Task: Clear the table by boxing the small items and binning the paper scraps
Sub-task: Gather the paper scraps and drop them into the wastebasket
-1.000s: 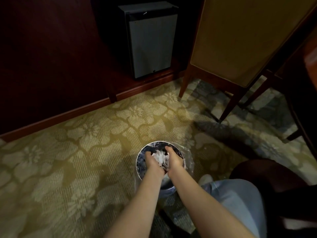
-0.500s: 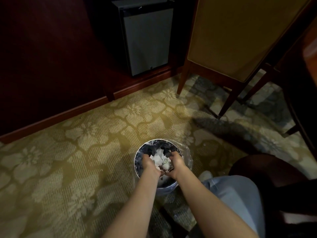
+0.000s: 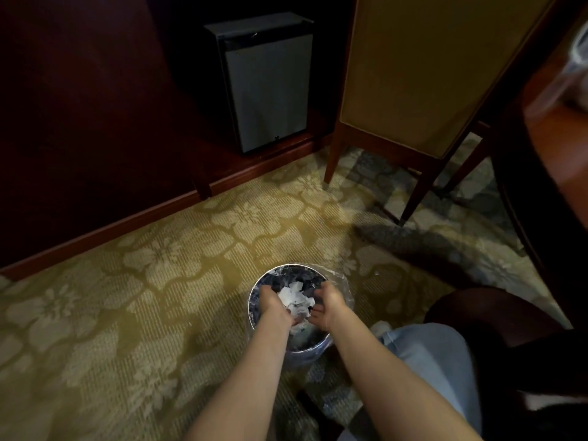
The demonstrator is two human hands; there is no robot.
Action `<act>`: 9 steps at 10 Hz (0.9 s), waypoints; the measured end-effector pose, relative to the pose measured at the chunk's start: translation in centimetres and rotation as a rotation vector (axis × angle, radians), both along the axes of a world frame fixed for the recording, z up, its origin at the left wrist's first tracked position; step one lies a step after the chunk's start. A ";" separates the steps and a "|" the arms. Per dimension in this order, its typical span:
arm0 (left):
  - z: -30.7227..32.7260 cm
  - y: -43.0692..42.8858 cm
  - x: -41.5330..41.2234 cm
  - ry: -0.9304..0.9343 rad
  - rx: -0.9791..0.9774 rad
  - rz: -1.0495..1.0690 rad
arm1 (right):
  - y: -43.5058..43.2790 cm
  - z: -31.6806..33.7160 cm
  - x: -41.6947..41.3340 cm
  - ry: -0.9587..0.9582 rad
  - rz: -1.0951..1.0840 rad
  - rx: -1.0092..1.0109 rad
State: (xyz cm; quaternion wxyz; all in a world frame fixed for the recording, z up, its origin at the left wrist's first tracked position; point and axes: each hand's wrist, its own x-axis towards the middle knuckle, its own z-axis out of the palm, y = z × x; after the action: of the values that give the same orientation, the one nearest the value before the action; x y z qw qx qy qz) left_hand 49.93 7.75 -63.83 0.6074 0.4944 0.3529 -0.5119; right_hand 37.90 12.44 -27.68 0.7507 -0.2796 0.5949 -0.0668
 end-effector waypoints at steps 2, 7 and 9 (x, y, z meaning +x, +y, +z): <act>31.2 7.1 -4.2 -0.192 -0.011 -0.011 | -2.3 -3.7 0.6 0.052 0.050 -0.067; 45.0 5.1 -6.3 -0.436 -0.287 -0.094 | -4.3 10.3 -2.4 -0.146 0.008 -0.457; 51.7 3.1 -10.3 -0.500 -0.549 -0.134 | -6.7 18.9 -6.1 -0.075 0.071 -0.780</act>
State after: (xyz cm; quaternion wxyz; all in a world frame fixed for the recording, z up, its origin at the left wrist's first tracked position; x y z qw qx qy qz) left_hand 39.66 10.81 -12.08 0.7499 0.4449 0.0100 -0.4896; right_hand 31.79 5.78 -8.82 0.6109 -0.5618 0.4869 -0.2720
